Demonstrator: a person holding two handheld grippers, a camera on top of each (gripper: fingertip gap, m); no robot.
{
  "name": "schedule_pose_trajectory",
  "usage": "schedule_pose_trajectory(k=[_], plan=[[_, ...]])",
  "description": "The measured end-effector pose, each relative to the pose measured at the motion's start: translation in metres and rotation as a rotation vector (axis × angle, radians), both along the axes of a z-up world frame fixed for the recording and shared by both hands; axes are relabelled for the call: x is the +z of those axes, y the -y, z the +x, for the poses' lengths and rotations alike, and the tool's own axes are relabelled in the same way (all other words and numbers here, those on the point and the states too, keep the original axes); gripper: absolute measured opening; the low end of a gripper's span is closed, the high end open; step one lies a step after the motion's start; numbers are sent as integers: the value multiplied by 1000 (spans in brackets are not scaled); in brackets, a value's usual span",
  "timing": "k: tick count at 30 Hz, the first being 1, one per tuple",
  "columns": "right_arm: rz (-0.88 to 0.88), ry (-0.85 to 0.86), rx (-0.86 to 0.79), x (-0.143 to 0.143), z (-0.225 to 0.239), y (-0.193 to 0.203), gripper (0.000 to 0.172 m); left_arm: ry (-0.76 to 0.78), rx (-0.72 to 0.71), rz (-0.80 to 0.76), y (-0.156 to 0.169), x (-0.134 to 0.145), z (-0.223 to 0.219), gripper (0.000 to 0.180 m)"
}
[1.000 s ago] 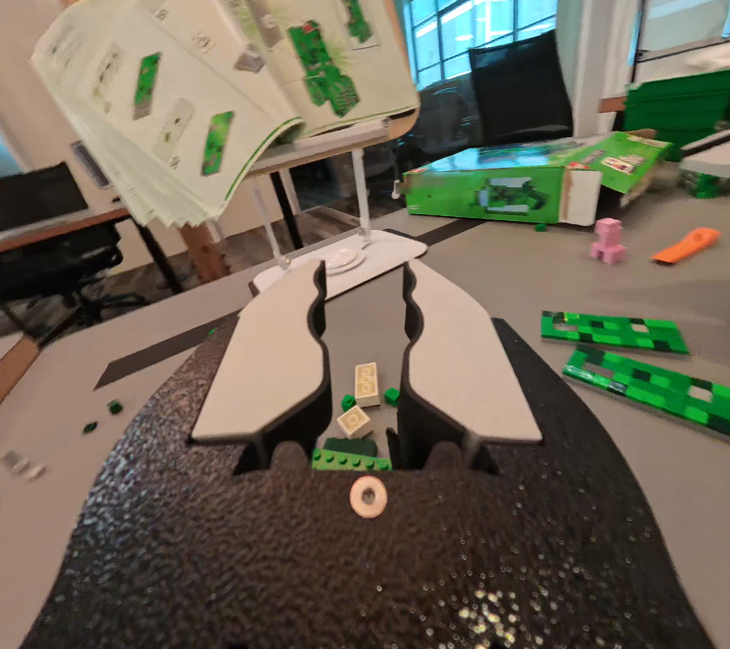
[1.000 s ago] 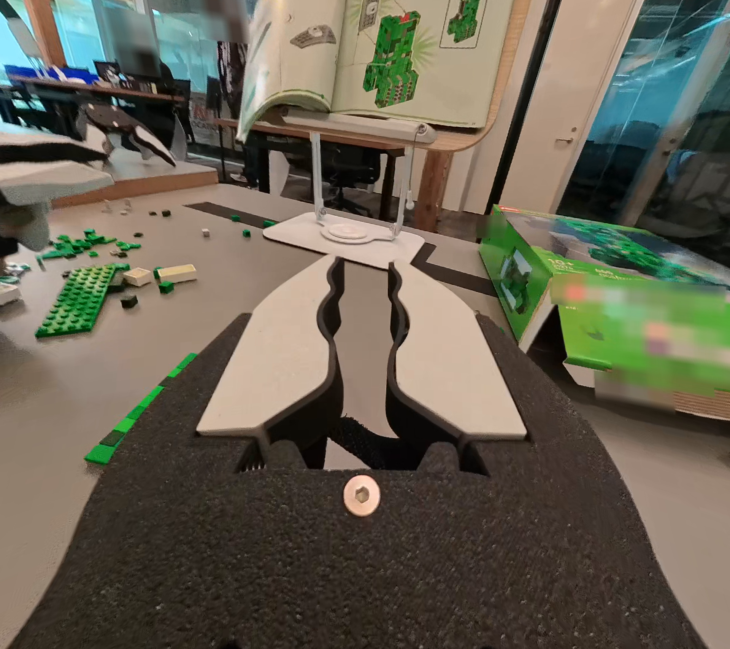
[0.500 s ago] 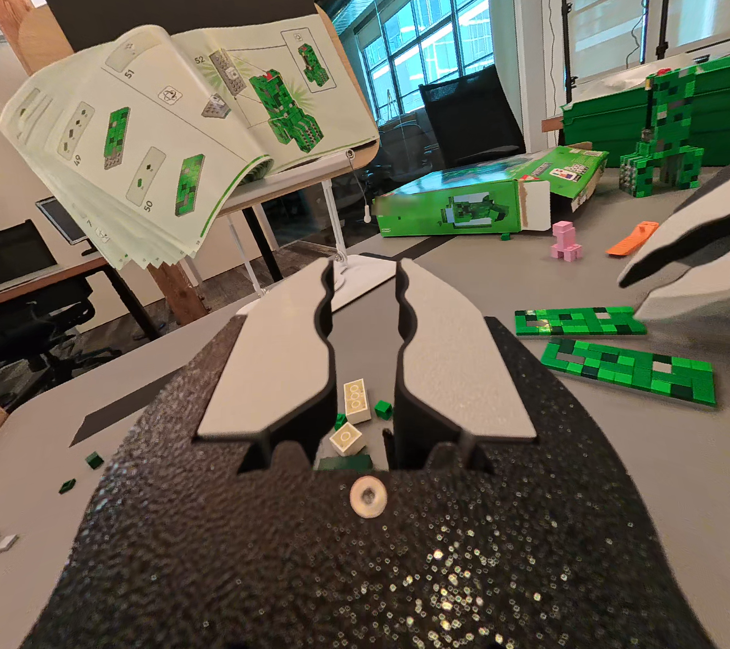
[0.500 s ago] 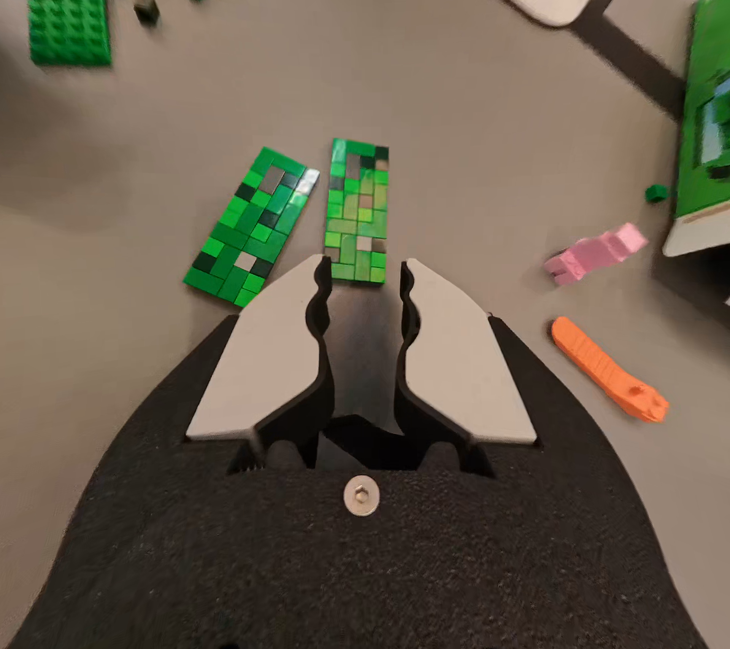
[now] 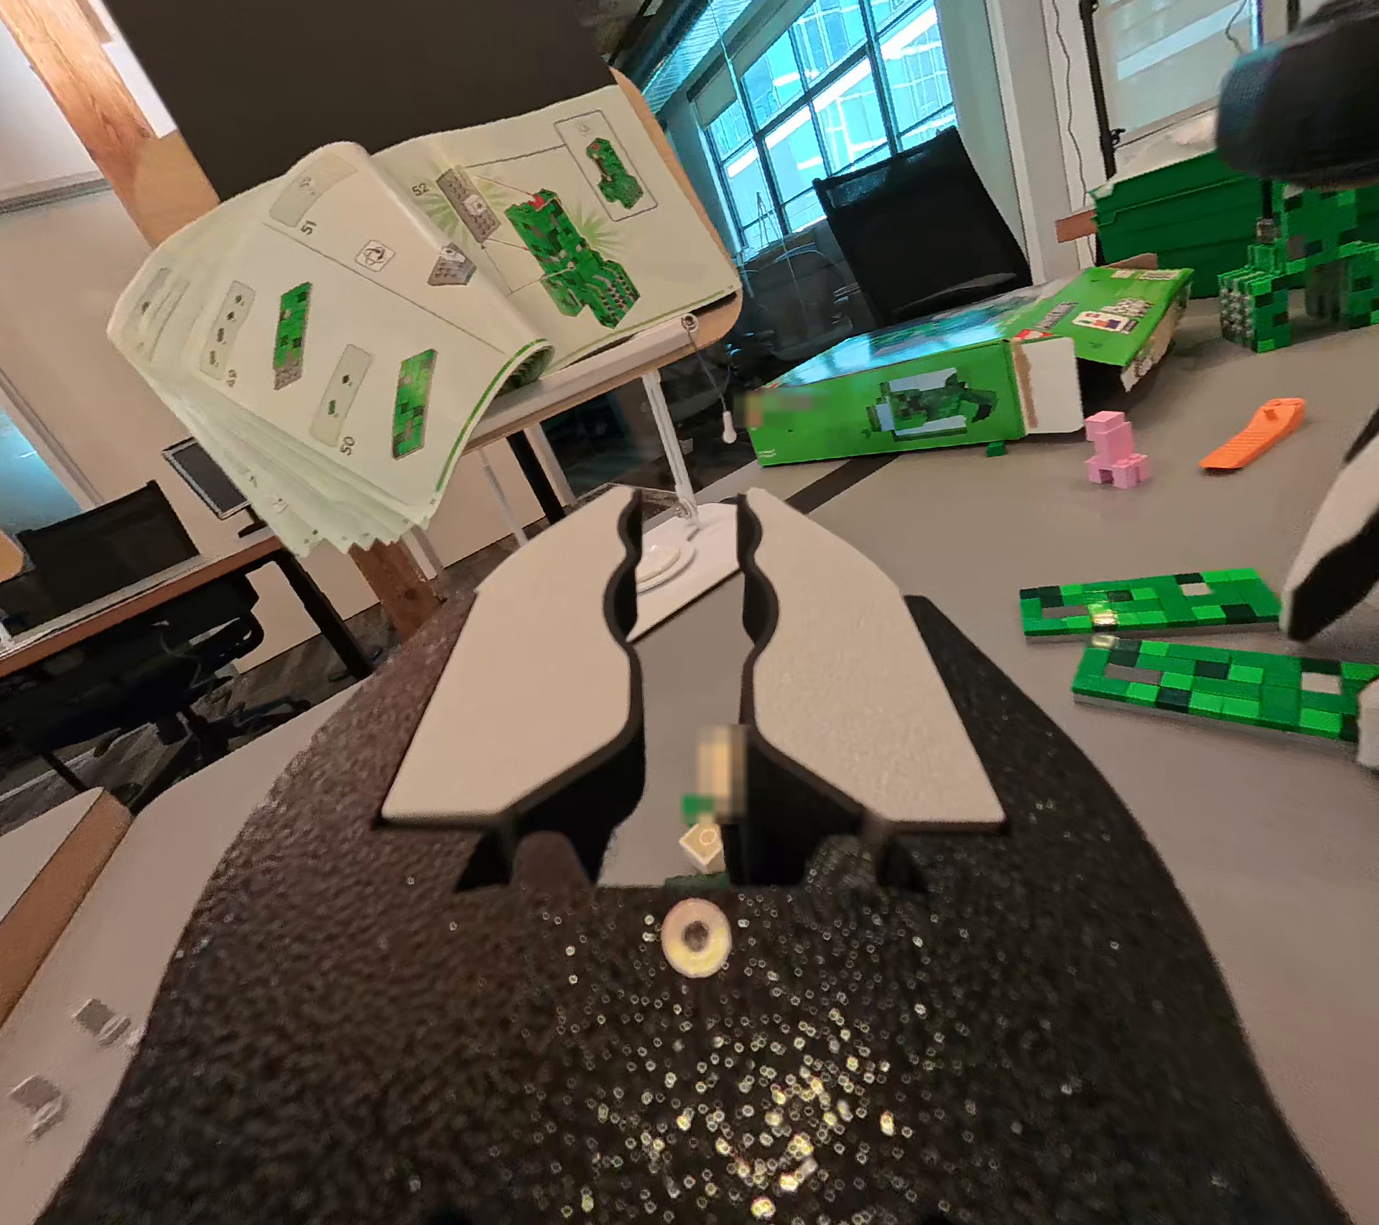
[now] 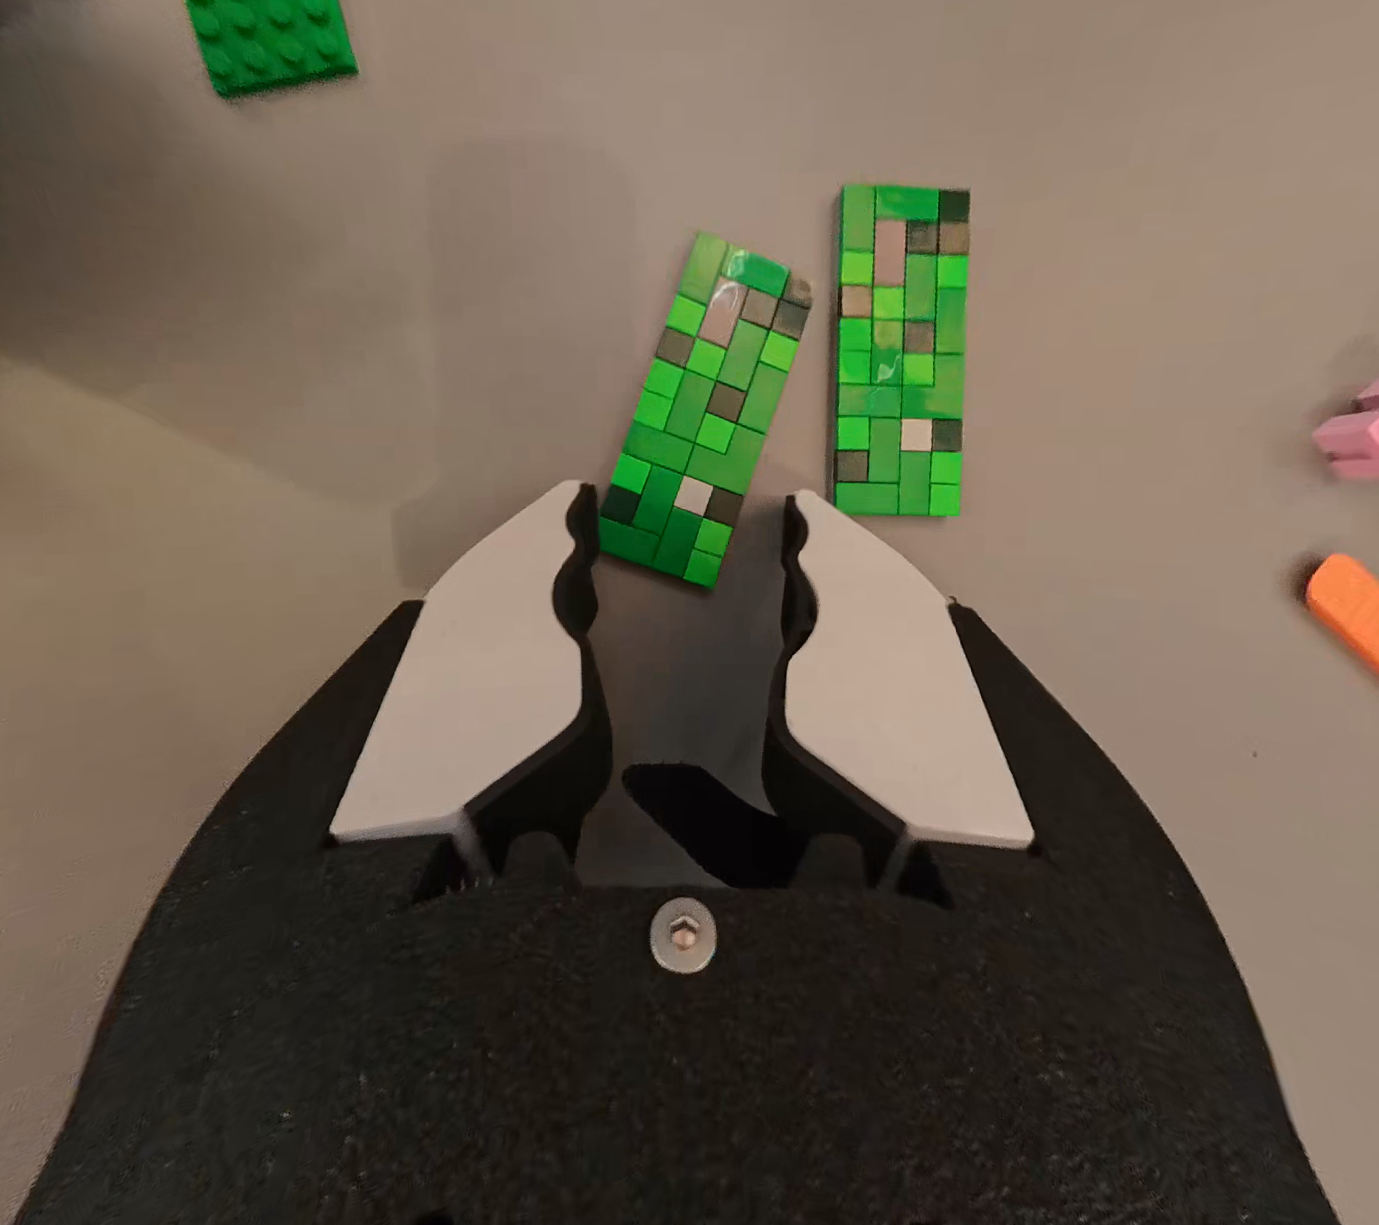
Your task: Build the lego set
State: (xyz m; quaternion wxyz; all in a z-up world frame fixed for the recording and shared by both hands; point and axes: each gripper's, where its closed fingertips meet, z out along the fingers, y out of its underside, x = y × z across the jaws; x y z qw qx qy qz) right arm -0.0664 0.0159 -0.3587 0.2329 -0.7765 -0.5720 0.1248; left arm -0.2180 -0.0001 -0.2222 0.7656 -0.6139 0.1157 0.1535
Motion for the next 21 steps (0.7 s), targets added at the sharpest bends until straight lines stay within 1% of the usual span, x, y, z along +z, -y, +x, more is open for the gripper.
schedule_pose_trajectory(k=[2, 4, 7, 10, 12, 15, 17, 19, 21], plan=[[36, 15, 26, 0, -2, -1, 42, 13, 9, 4, 2, 1, -5, 23], [67, 29, 87, 0, -5, -1, 34, 37, 6, 3, 2, 1, -8, 23], [91, 55, 188, 0, -3, -5, 34, 107, -53, -22, 1, -2, -4, 21], [95, 62, 228, 4, 0, -11, 34, 138, -56, -19, 1, -2, -7, 21], [150, -61, 231, 26, -9, -18, 34, 144, -49, -12, 2, -2, -8, 21], [260, -319, 197, 69, -26, -30, 35, 146, -48, -7, 1, -2, -7, 21], [265, -428, 181, 84, -36, -34, 37, 149, -49, -8, 0, -3, -6, 21], [240, -497, 172, 92, -49, -39, 46, 148, -42, -4, 0, -3, -7, 21], [280, -603, 176, 111, -69, -48, 46, 143, -31, 3, 2, -3, -8, 21]])
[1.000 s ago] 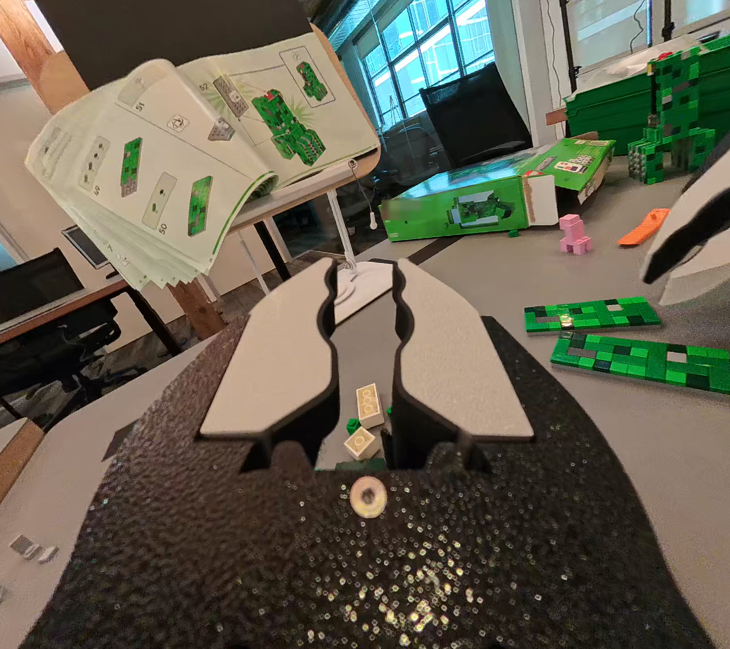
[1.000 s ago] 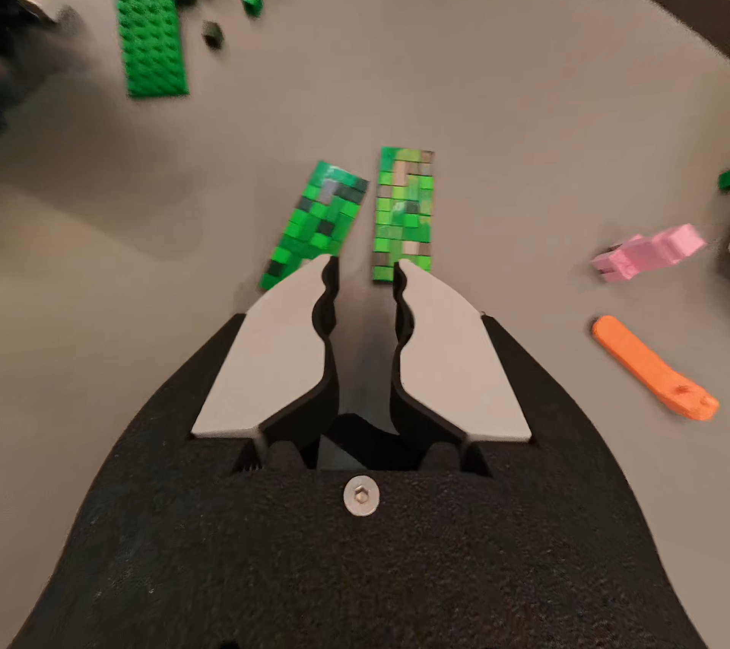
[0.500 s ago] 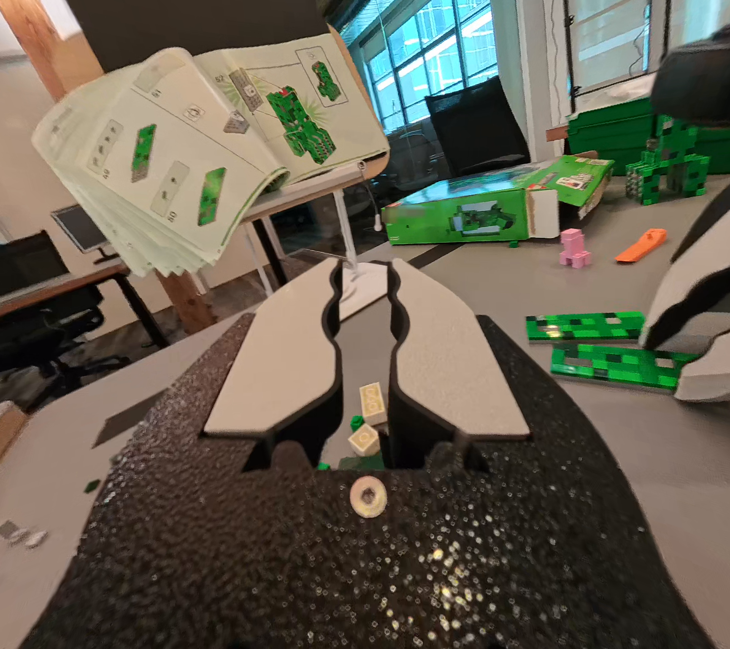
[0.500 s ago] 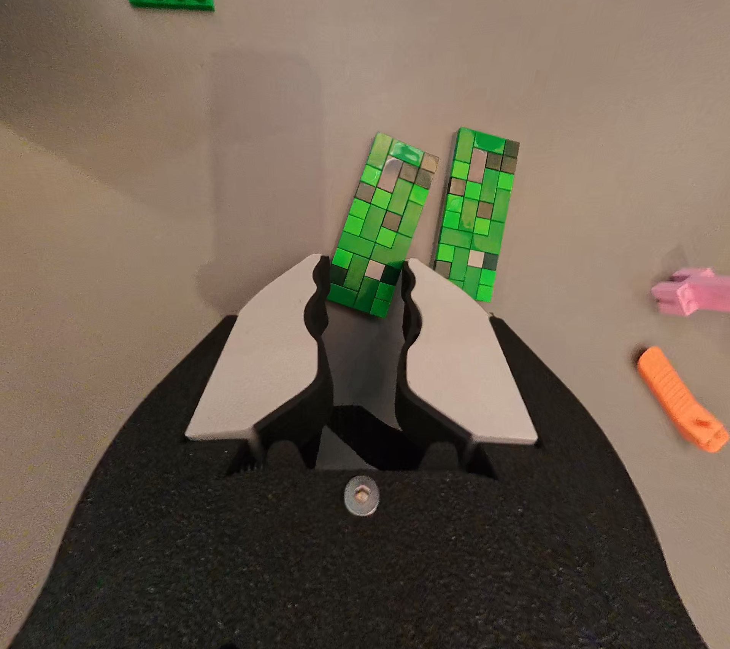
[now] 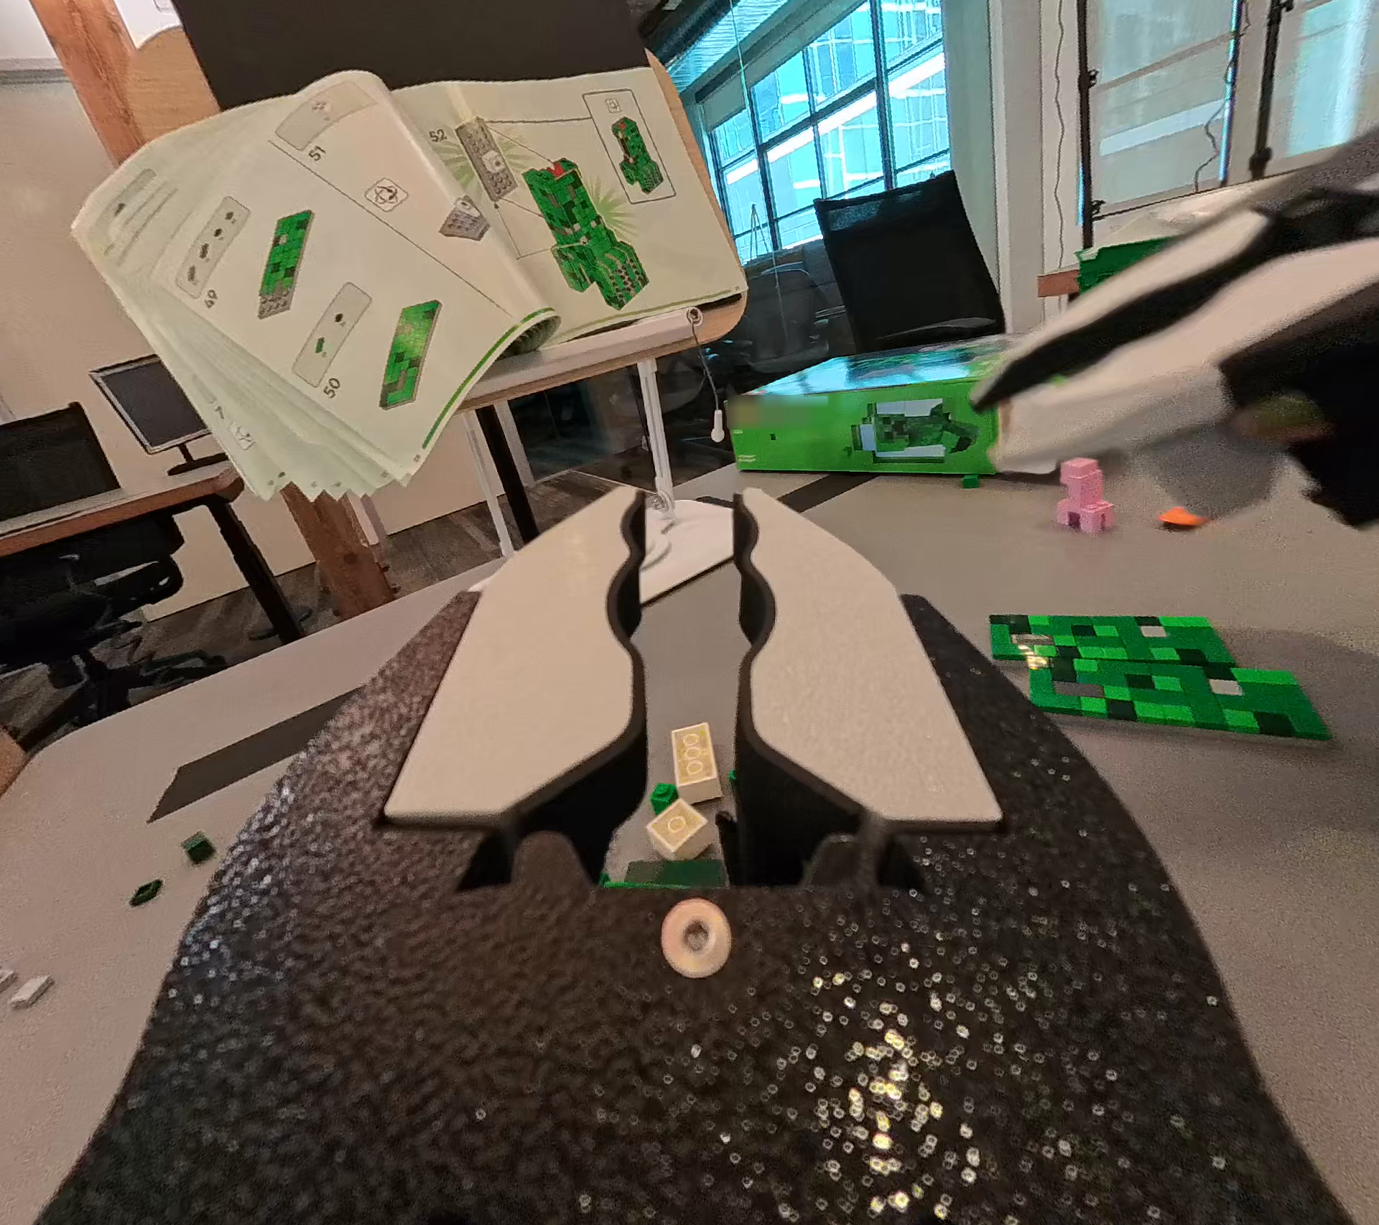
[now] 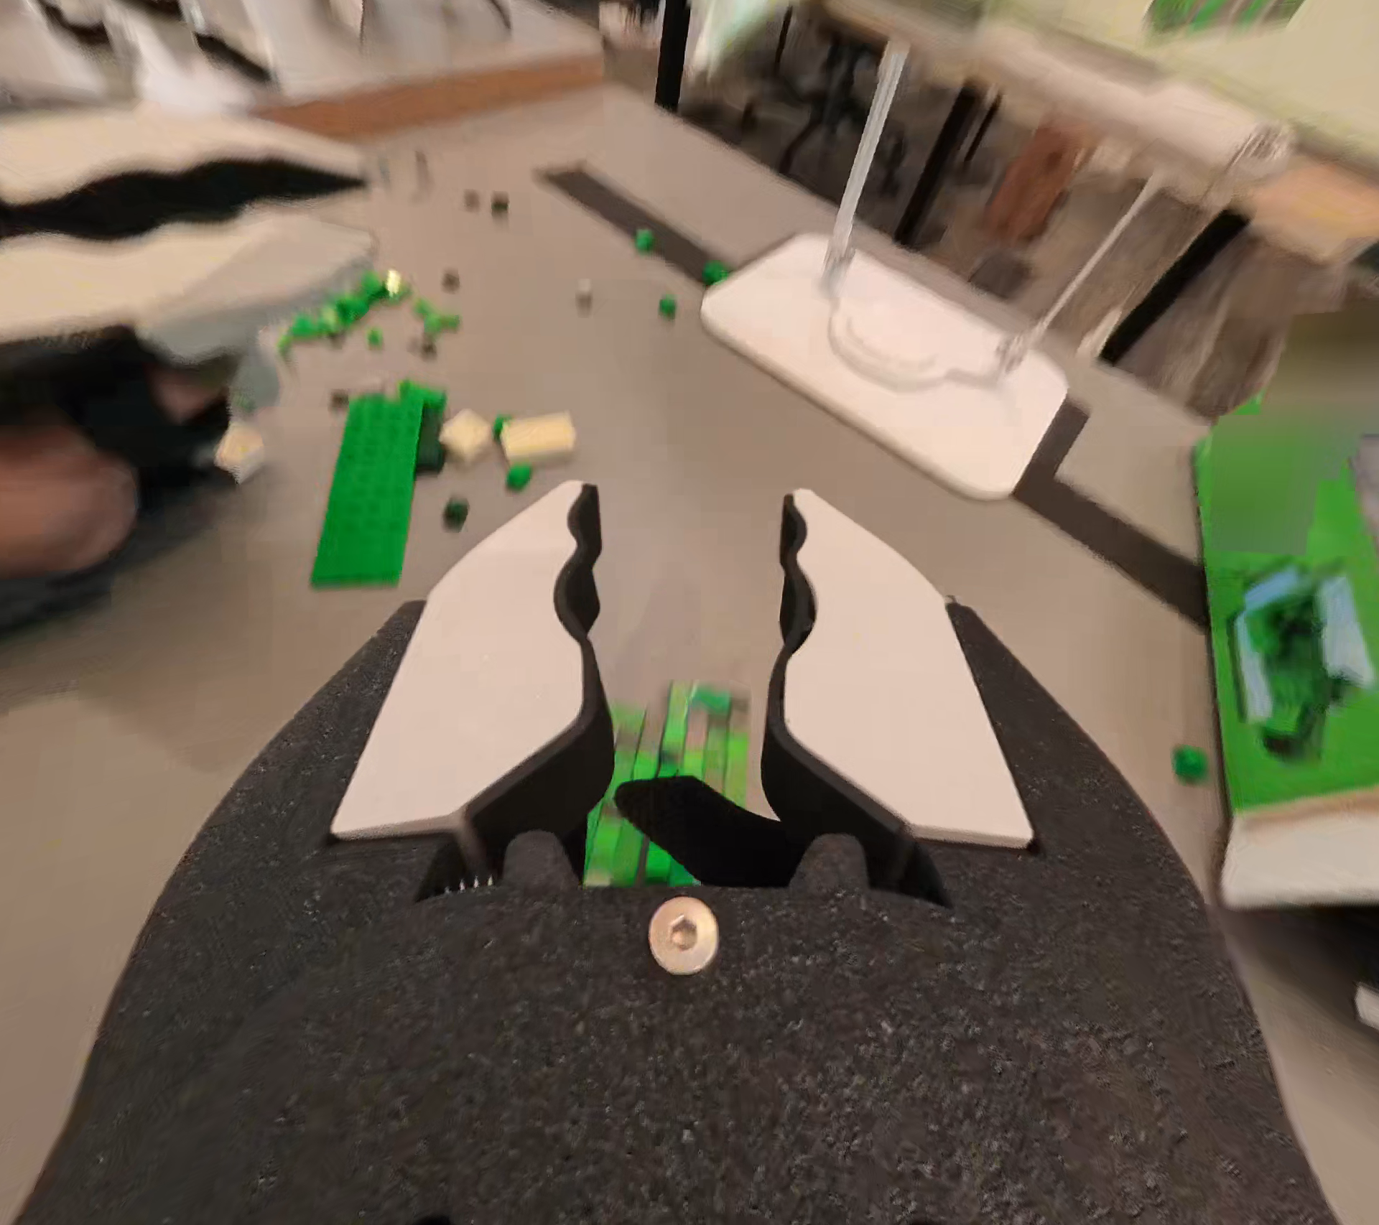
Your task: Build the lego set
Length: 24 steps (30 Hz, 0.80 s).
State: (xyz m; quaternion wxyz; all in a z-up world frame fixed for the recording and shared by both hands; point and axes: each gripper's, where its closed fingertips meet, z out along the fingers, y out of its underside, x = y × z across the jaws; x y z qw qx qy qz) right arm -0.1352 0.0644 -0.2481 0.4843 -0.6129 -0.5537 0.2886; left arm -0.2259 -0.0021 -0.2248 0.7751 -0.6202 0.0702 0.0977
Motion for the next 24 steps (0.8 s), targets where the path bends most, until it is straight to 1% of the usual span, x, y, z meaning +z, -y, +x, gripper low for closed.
schedule_pose_trajectory(k=[3, 5, 6, 7, 9, 10, 12, 15, 18, 21, 24], plan=[[98, -188, 5, 40, -39, -19, 48, -4, 18, 12, 3, 1, -3, 21], [192, -276, 22, 67, -67, -28, 47, 3, 21, 14, 3, 1, -4, 21], [254, -312, 22, 81, -80, -34, 42, 6, 23, 15, 3, 1, -5, 21], [311, -348, -9, 94, -92, -45, 32, 10, 25, 17, 4, 1, -6, 21], [365, -400, -133, 114, -112, -79, 5, 13, 29, 21, 4, 2, -7, 21], [358, -401, -195, 117, -122, -96, 0, 13, 31, 23, 5, 3, -8, 21], [323, -376, -296, 116, -140, -127, 0, 8, 30, 25, 4, 3, -7, 21], [265, -319, -358, 103, -164, -149, 0, -5, 28, 25, 3, 3, -5, 21], [269, -288, -363, 94, -185, -152, 0, -6, 27, 28, 3, 2, -5, 21], [304, -279, -363, 91, -200, -148, 0, 2, 26, 29, 2, 3, -6, 21], [300, -283, -368, 89, -214, -145, 0, 16, 26, 35, 2, 3, -8, 21]])
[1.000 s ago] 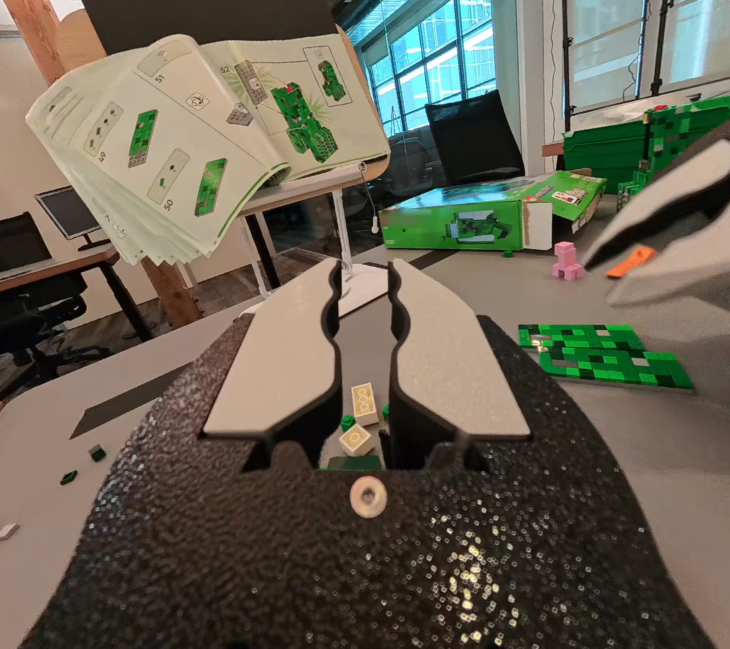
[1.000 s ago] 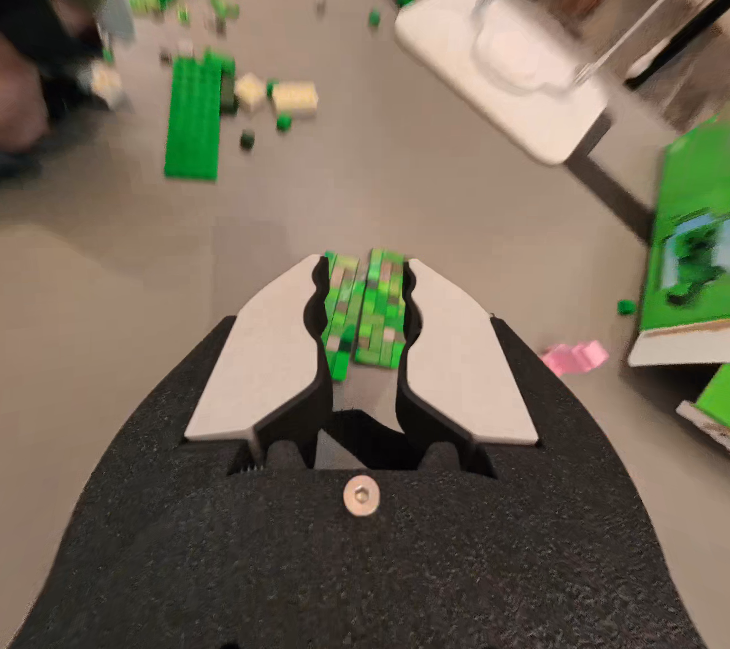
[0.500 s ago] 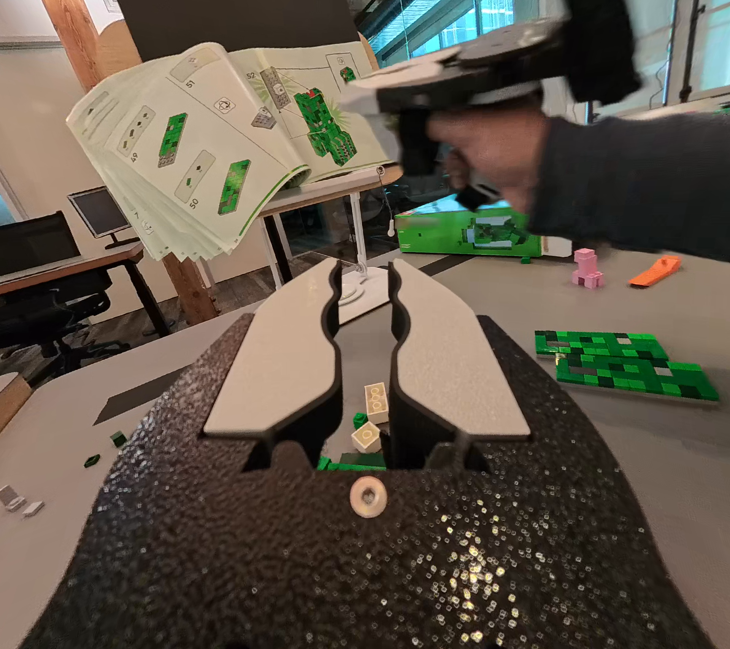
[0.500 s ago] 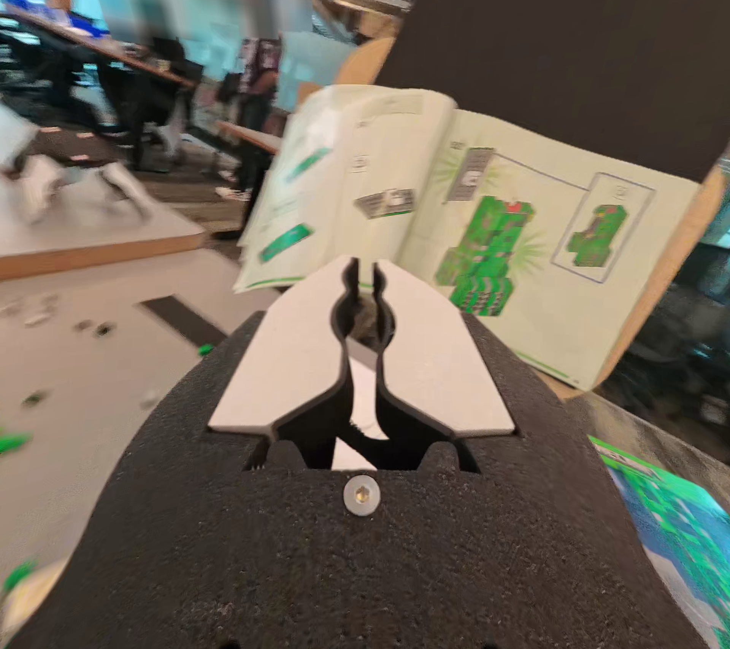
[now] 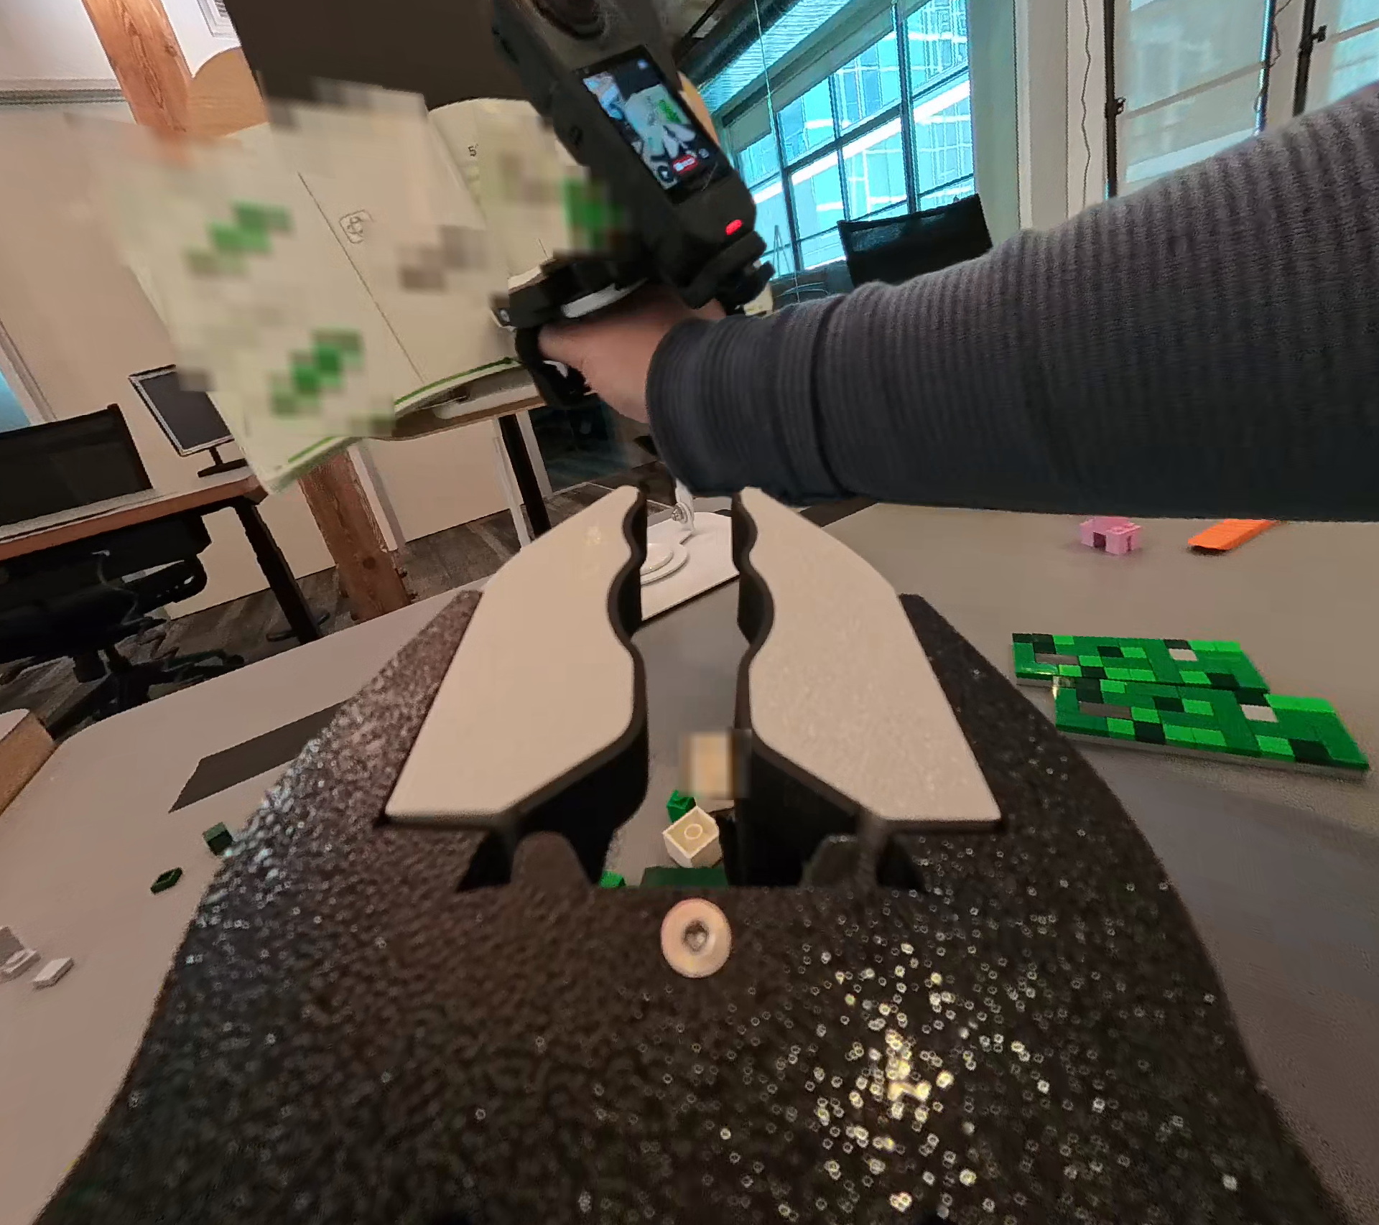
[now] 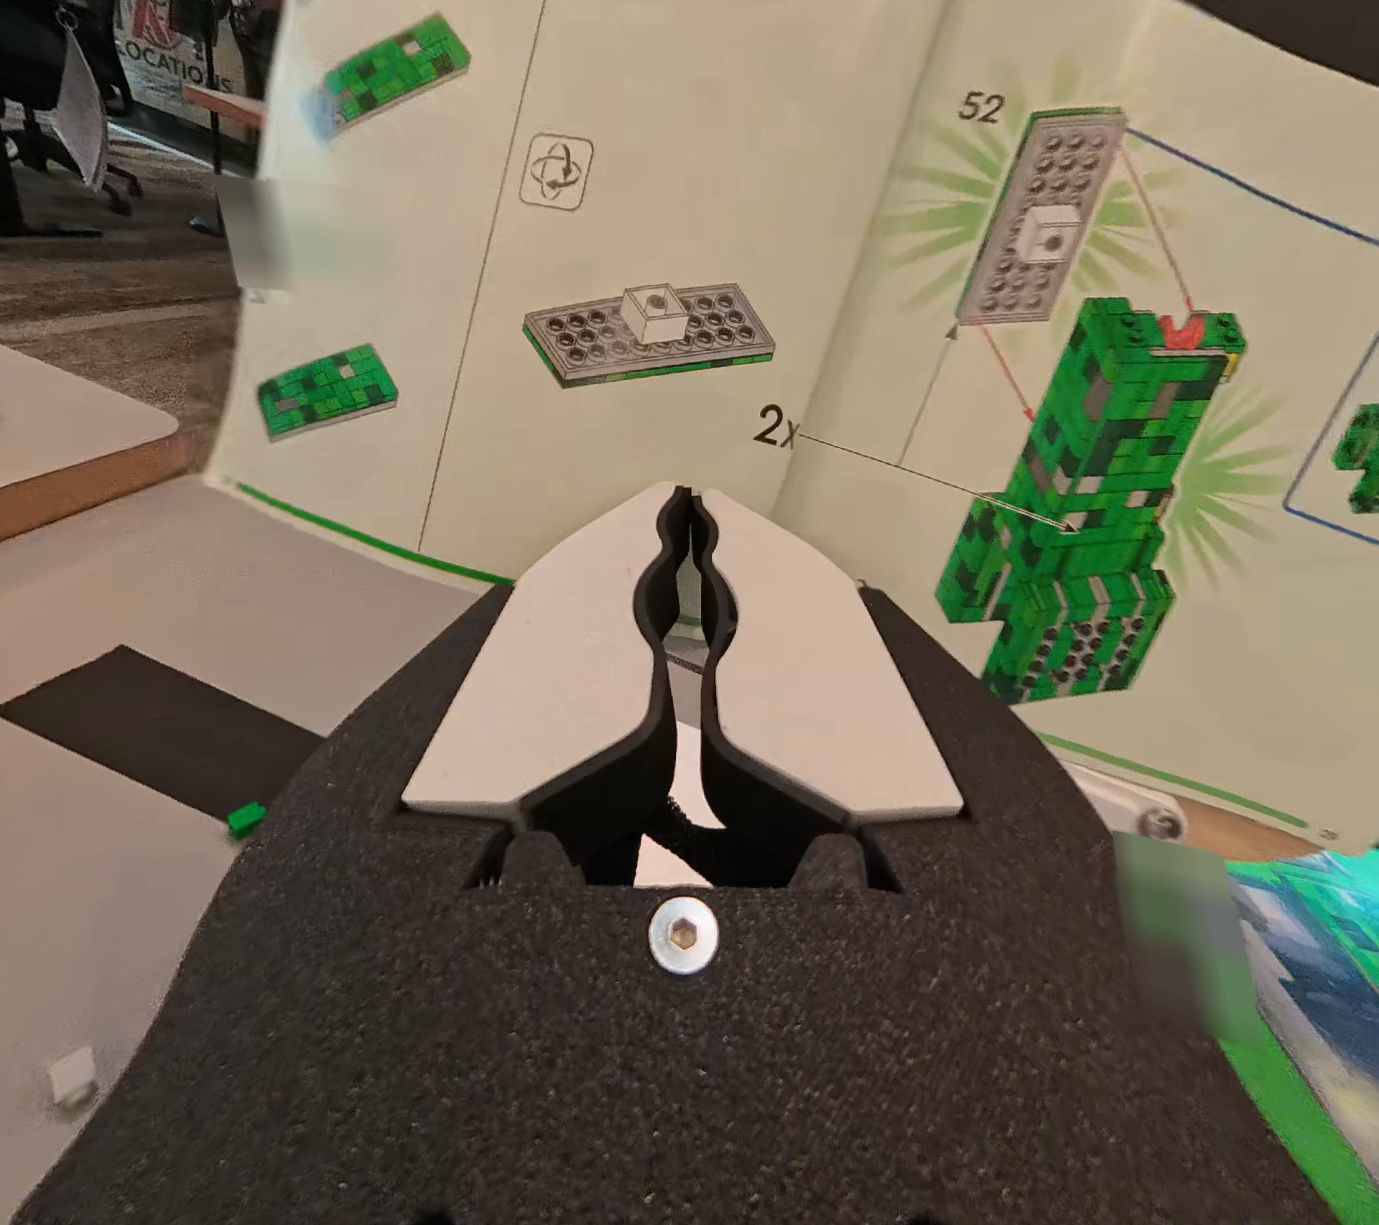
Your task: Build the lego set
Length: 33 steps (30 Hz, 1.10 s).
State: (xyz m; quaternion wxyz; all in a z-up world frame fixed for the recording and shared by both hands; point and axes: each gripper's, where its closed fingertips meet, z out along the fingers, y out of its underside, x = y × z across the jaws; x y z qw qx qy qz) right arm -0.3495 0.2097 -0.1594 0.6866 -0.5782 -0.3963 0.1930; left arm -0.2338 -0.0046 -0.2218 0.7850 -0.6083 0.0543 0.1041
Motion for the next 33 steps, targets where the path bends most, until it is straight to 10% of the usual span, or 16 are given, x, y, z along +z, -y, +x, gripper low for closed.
schedule_pose_trajectory(k=[24, 33], plan=[[141, -49, -32, -1, 26, 20, 9, -28, 15, 10, 1, 2, 1, 20], [-44, -9, 260, -15, 178, 99, 28, -39, 18, 16, 2, 3, 2, 20]])
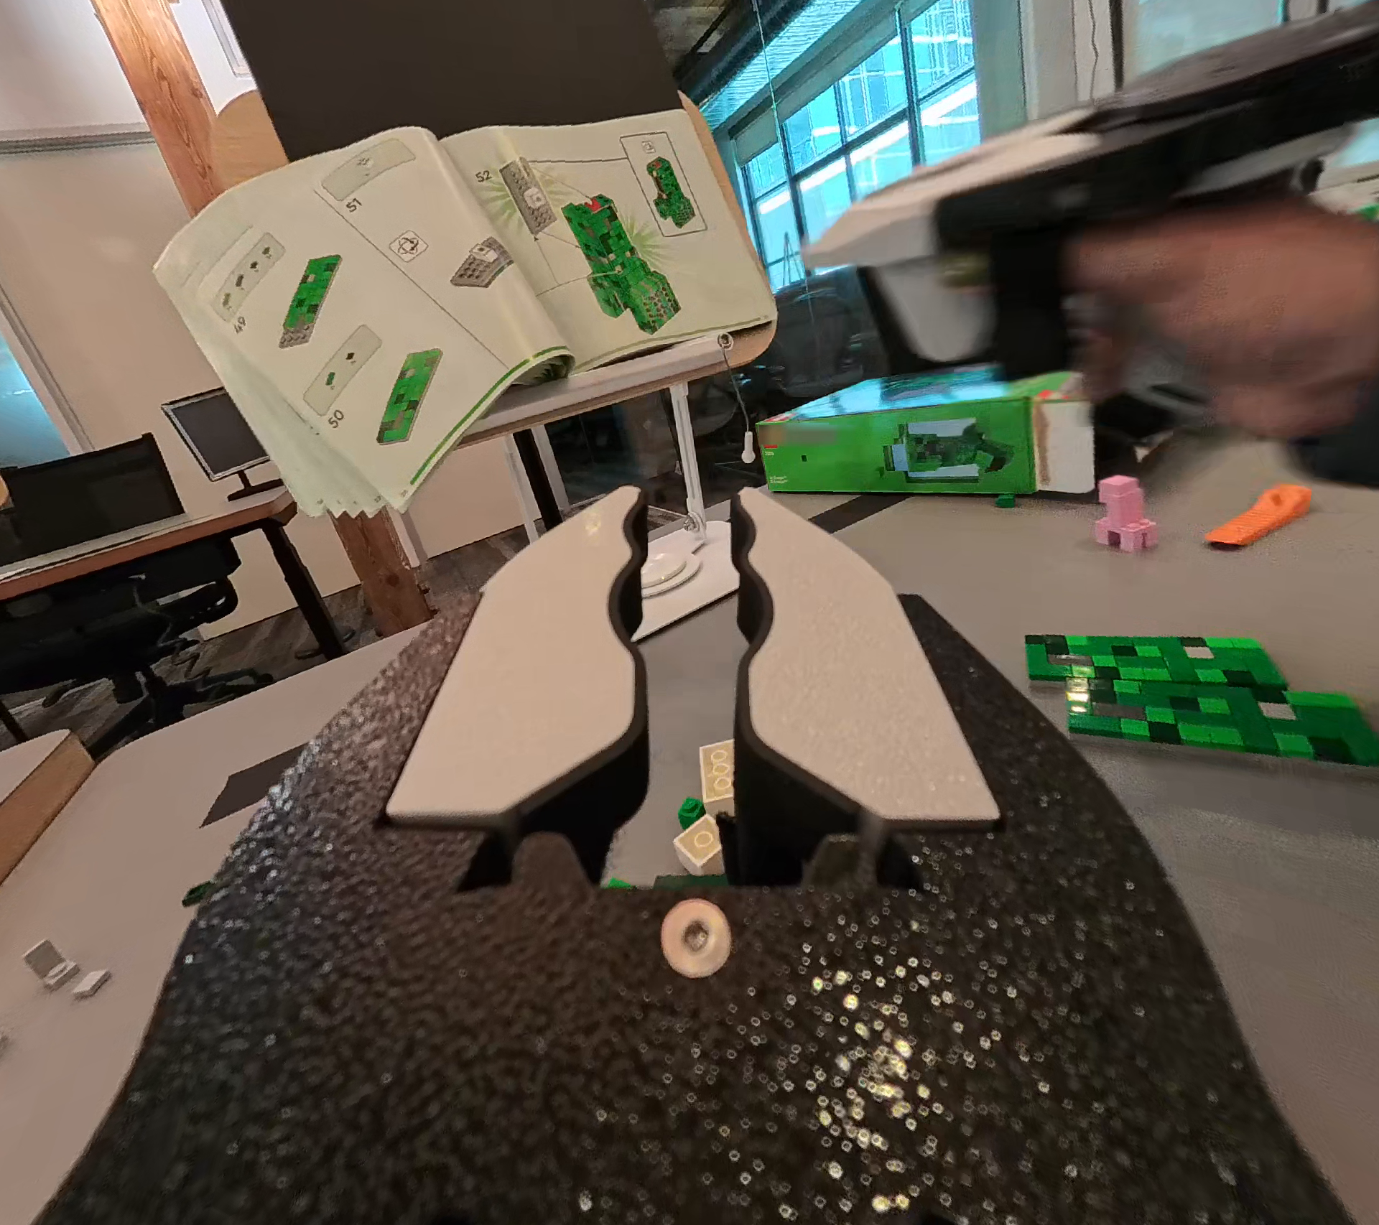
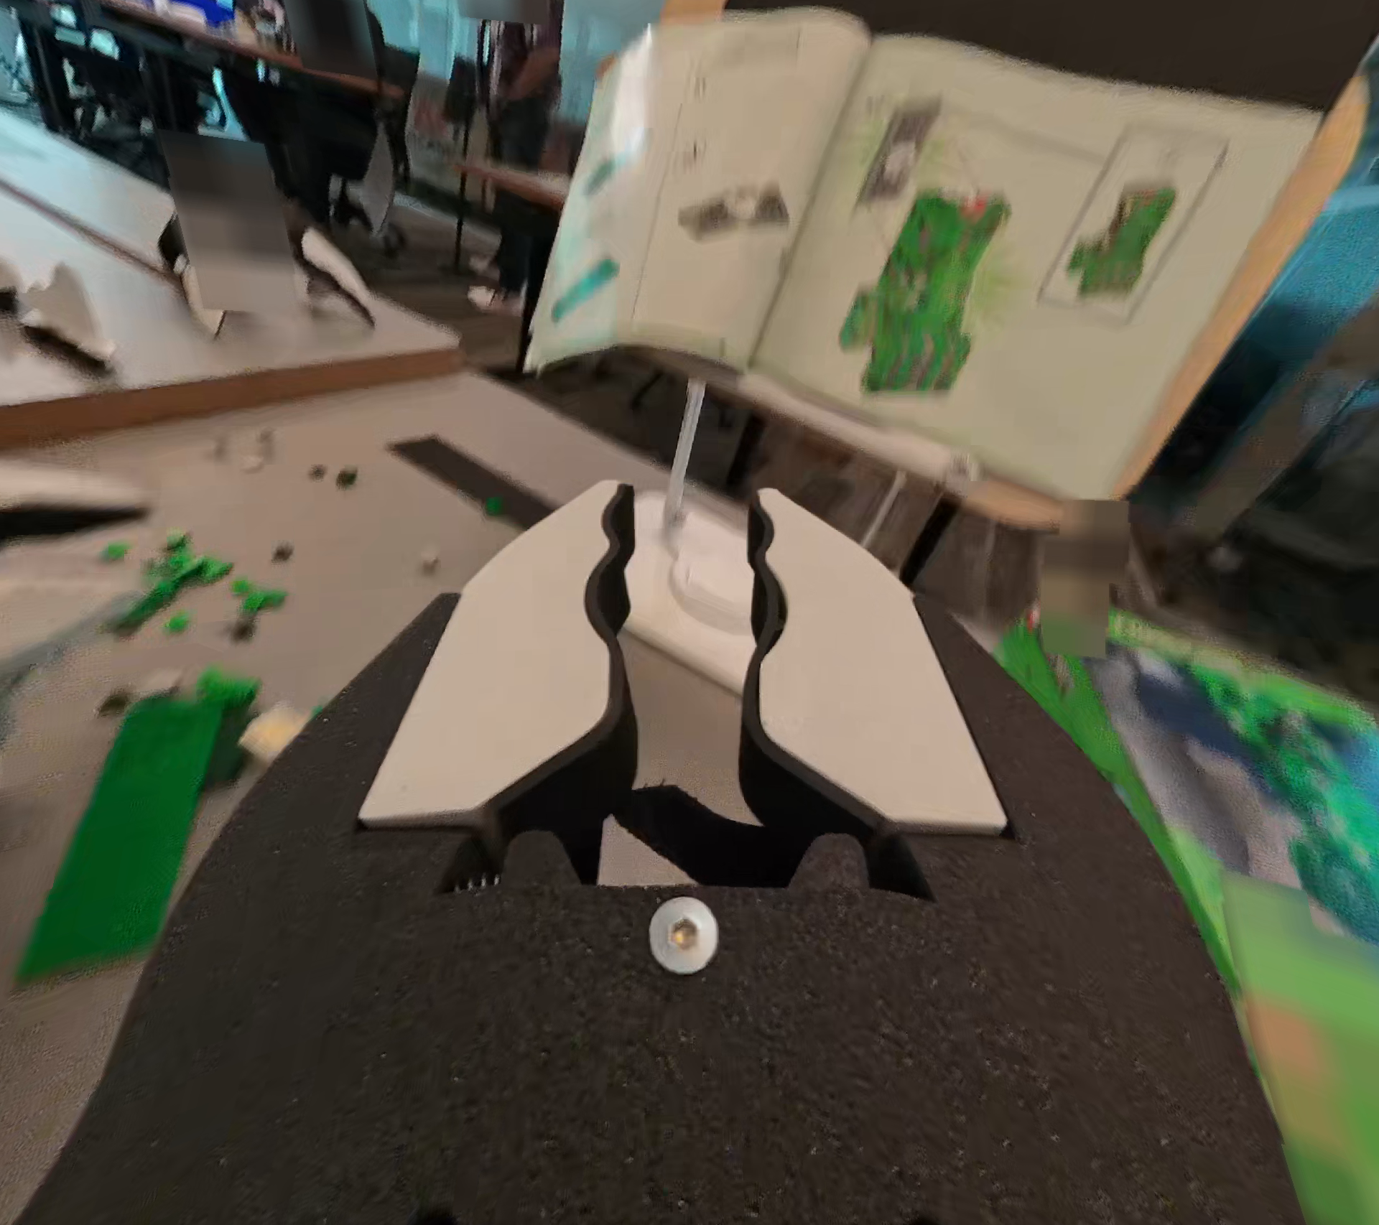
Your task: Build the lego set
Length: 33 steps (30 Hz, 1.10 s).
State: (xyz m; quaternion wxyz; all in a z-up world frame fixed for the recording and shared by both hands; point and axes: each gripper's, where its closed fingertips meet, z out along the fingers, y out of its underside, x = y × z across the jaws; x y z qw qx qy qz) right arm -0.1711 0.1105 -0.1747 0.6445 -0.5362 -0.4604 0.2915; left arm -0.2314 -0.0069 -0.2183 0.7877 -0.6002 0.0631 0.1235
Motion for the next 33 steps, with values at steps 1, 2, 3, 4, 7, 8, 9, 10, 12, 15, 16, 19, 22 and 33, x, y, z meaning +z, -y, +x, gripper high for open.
schedule_pose_trajectory(k=[1, 2, 3, 4, 7, 8, 9, 10, 12, 15, 16, 19, 22, 33], plan=[[-59, 63, 10, -15, 19, 5, 34, -9, 1, 0, 0, 0, 1, 20], [-104, 141, 19, -34, 38, 13, 41, -18, 3, 2, 0, 1, 2, 20], [-133, 240, 28, -56, 55, 22, 41, -27, 4, 3, 0, 2, 3, 20], [-163, 343, 45, -80, 70, 34, 40, -35, 2, 2, -1, 1, 5, 20], [-349, 599, 111, -145, 104, 75, 44, -82, 0, 0, -1, 4, 13, 20], [-387, 643, 104, -157, 112, 83, 48, -108, 0, -4, -2, 4, 17, 20], [-406, 659, 100, -165, 118, 89, 49, -130, 6, -8, -2, 4, 19, 20], [-417, 672, 92, -170, 121, 93, 49, -144, 13, -10, -1, 5, 20, 20], [-418, 717, 56, -176, 128, 96, 47, -148, 16, -4, 3, 8, 22, 20], [-407, 748, 45, -180, 126, 99, 44, -158, 46, 0, 12, 10, 18, 20], [-412, 743, 43, -181, 123, 97, 43, -165, 64, 4, 16, 11, 16, 20], [-448, 707, 32, -181, 112, 88, 43, -186, 119, 13, 28, 16, 5, 20], [-431, 717, 21, -181, 105, 78, 51, -175, 158, 6, 41, 16, -5, 20], [-474, 686, 224, -180, 89, 76, 46, -171, 158, -52, 69, 9, 1, 22]])
